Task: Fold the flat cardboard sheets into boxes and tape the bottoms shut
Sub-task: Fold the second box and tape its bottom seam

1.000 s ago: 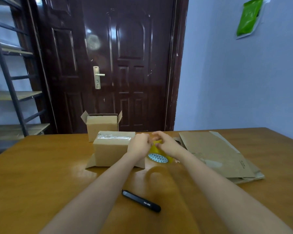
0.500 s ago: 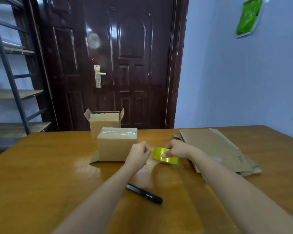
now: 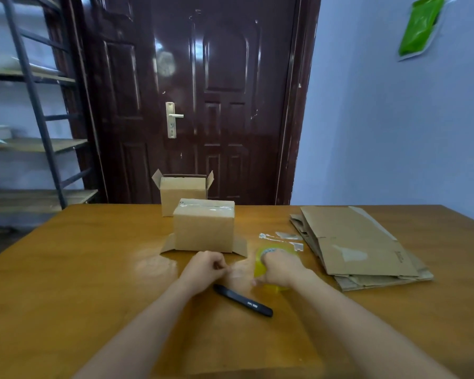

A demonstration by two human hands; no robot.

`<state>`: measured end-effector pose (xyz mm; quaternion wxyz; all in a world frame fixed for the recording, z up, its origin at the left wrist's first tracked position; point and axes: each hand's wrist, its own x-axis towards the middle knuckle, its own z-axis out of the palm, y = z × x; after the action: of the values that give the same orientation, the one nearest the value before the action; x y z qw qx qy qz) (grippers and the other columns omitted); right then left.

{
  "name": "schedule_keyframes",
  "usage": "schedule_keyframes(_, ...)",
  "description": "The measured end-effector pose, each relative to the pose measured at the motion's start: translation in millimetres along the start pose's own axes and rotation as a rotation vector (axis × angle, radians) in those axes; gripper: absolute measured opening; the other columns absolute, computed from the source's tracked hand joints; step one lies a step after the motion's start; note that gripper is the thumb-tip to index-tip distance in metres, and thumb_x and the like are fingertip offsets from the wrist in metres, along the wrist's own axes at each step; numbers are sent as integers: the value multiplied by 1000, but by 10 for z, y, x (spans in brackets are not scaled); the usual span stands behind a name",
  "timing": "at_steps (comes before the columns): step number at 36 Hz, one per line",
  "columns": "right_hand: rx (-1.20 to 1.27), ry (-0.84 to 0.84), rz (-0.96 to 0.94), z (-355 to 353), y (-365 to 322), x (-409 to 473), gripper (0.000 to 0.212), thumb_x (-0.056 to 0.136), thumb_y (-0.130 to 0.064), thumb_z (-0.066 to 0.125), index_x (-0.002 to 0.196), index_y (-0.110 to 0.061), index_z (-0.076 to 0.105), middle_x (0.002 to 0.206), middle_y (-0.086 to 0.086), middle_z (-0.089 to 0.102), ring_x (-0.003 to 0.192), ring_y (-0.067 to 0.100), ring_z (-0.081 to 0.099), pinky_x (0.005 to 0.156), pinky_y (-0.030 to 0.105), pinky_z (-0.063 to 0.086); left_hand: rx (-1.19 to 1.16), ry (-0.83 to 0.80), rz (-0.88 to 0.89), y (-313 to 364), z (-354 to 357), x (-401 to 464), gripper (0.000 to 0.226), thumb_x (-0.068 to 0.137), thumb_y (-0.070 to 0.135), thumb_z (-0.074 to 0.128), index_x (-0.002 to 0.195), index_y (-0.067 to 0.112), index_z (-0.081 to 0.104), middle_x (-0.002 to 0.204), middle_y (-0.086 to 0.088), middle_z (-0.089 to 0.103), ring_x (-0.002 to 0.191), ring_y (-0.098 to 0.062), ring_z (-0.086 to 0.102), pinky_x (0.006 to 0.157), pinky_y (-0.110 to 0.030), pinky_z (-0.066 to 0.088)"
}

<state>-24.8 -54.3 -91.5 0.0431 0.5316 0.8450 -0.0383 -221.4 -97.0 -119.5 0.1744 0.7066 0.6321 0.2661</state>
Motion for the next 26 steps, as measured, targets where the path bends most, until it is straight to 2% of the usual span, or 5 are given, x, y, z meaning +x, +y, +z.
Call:
schedule_keyframes(5,1,-118,-41,-51,-20,-41,59,75,-58,69,103,-6,62,96,8,62,88,25,58,71,36,46,41,-43,28,-42,5,-57,22,87,24,67,66,25,59,79,8,62,80,-7,56,70,-16,41)
schedule_keyframes(12,53,-356,-48,-214,-45,-56,67,83,-56,62,125,-5,53,122,9,57,107,27,55,87,36,46,-157,-133,-65,-113,-39,-58,7,84,25,70,86,31,71,93,13,68,91,0,60,78,-13,42)
schedule_keyframes(16,68,-478,-10,-317,-71,5,45,85,-56,60,84,-12,52,76,4,48,60,18,42,57,28,35,-64,-190,-103,-134,-120,-13,16,84,27,69,100,25,72,95,13,62,95,-4,56,85,-21,41)
schedule_keyframes(20,85,-569,33,-380,-136,18,41,87,-50,61,71,-18,40,69,-1,39,55,16,37,53,25,35,-37,-189,-141,-127,-150,2,18,84,27,69,101,22,73,94,12,61,94,-6,55,83,-21,41)
schedule_keyframes(26,270,-611,82,-518,-172,93,79,85,-57,60,121,12,52,79,9,59,69,21,57,69,30,50,-31,-135,-146,-149,-271,60,9,87,19,64,80,20,70,86,5,63,79,-5,58,73,-20,48)
